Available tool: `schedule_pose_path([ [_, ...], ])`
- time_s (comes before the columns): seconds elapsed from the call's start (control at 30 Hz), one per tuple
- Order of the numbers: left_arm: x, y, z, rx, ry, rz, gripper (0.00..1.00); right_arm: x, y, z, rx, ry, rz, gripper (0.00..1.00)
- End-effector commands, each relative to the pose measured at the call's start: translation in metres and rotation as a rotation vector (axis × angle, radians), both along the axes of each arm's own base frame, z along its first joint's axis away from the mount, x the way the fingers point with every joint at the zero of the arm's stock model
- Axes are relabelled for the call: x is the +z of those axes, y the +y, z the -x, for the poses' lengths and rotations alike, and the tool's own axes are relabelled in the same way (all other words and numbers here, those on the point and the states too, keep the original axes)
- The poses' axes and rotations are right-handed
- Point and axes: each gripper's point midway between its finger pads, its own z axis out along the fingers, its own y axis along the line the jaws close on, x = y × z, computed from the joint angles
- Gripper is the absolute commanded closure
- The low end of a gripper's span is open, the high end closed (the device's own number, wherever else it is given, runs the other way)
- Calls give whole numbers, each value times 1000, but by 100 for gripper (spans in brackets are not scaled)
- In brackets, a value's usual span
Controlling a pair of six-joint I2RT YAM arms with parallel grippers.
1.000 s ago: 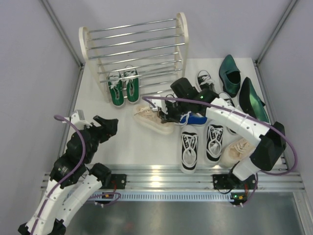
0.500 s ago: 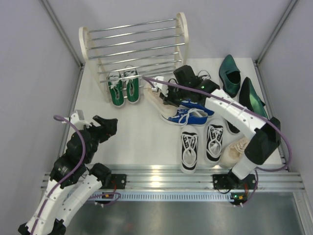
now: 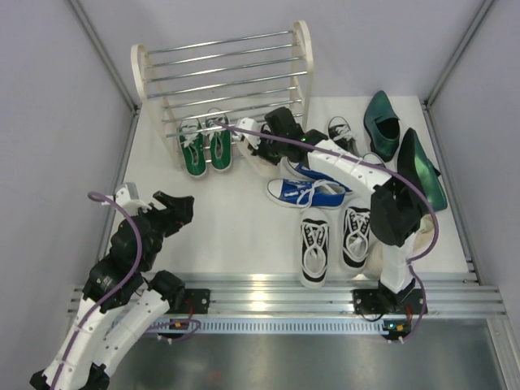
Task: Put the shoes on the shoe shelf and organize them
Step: Place the shoe at the shoe shelf.
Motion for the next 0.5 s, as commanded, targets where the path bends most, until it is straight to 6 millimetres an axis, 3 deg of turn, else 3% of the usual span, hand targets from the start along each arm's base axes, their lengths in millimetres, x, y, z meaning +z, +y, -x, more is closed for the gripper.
schedule_pose_path([
  [0.0,9,6,-1,31,-28,3,17,86,17,-53,-97,-285,-190,100],
  [0.17,7,8,-2,41,-26,-8,16,72,22,-71,-162,-337,-214,100],
  [0.2,7,8,-2,41,-26,-8,16,78,21,-79,-200,-377,-235,100],
  [0.47,3,9,-4,48,-16,-25,15,62,35,-92,-313,-453,-278,100],
])
